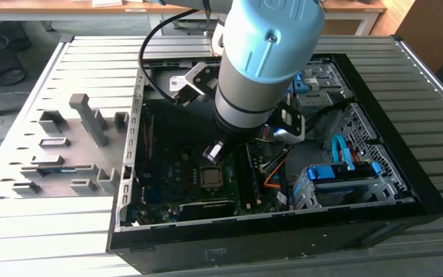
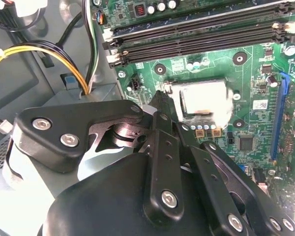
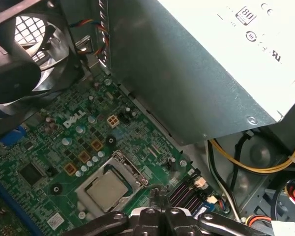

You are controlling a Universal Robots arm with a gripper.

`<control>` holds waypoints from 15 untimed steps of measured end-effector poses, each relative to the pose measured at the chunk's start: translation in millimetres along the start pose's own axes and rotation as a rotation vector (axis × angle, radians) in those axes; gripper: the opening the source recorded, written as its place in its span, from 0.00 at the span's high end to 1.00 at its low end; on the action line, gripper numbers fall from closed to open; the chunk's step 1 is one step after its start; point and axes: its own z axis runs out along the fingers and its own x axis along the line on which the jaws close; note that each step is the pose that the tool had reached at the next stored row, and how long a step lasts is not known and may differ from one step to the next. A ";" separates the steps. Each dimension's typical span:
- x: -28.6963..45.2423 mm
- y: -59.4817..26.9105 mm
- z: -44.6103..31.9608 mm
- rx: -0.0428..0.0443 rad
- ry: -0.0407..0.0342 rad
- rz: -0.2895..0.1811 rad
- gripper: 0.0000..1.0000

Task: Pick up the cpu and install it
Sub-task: 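Close the cpu cover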

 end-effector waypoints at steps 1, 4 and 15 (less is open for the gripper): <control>0.3 -0.3 -0.1 0.0000 -0.0001 0.000 0.90; 1.3 -1.2 -0.5 0.0001 -0.0002 0.001 0.90; 3.8 -3.5 0.7 0.0022 0.0007 0.004 0.90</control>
